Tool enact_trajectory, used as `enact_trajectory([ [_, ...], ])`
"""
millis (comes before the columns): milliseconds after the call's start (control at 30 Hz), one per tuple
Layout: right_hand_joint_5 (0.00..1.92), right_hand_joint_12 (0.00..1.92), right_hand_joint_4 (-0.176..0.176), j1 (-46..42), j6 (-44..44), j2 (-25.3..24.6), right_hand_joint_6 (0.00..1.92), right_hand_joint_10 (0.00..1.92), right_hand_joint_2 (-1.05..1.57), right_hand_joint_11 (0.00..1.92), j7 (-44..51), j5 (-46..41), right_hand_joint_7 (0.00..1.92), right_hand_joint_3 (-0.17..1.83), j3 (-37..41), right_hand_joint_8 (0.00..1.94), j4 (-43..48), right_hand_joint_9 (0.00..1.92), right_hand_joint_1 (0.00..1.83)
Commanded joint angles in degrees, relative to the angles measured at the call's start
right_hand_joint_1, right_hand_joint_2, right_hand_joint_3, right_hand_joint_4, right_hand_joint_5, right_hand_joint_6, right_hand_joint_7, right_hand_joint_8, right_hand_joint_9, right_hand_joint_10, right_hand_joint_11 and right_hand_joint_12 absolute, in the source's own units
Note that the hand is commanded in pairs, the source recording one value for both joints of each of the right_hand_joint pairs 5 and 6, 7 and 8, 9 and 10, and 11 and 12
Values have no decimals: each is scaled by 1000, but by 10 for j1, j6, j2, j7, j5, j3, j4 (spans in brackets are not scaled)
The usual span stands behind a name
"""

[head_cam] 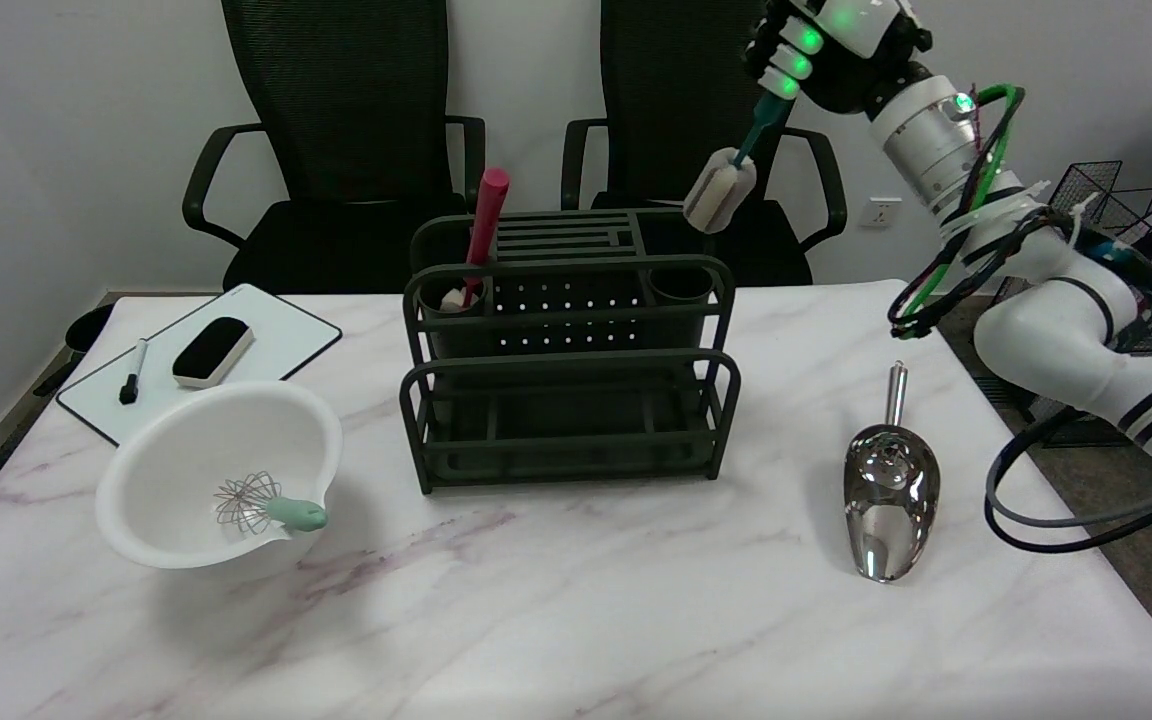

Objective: Place the blue sponge bottle brush into the kitchen storage rack.

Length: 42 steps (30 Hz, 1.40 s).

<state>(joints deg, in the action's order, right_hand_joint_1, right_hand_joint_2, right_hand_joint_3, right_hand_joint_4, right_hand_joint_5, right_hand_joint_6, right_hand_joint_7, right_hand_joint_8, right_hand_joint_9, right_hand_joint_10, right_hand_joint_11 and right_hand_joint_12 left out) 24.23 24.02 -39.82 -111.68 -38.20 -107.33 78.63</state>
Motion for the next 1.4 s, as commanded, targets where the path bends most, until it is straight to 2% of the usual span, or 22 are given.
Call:
enact_trajectory([
  [33,1920,1920,0,61,-14,-5,1920,1920,1571,1920,-16,7,1920,406,-82,1920,-12,1920,982],
  [1400,1920,1920,0,58,-8,-56,1920,1920,1571,1920,-16,7,1920,402,-113,1920,-101,1920,981],
])
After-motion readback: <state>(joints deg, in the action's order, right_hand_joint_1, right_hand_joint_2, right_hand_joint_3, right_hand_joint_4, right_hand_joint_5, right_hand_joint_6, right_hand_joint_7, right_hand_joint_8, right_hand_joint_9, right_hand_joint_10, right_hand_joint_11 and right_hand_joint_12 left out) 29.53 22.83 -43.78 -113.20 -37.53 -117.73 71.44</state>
